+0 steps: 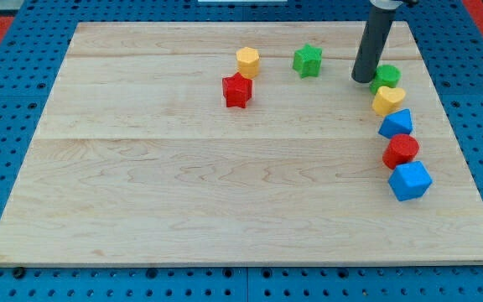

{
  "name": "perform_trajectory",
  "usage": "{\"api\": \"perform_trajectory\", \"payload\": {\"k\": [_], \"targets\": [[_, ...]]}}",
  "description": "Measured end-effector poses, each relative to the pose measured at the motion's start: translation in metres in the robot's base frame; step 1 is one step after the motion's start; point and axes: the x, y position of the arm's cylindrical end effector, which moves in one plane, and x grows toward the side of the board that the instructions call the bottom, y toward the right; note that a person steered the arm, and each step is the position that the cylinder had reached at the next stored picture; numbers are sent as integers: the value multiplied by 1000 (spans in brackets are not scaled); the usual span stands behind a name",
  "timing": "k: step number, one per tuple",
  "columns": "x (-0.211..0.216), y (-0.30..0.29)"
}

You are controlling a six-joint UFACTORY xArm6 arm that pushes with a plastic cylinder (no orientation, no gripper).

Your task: Move your arm closer to the yellow heart

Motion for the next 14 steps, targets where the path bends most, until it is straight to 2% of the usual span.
{"api": "perform_trajectory", "payload": {"k": [5,9,14], "targets": [[0,-18],[58,-18],[52,-17]]}}
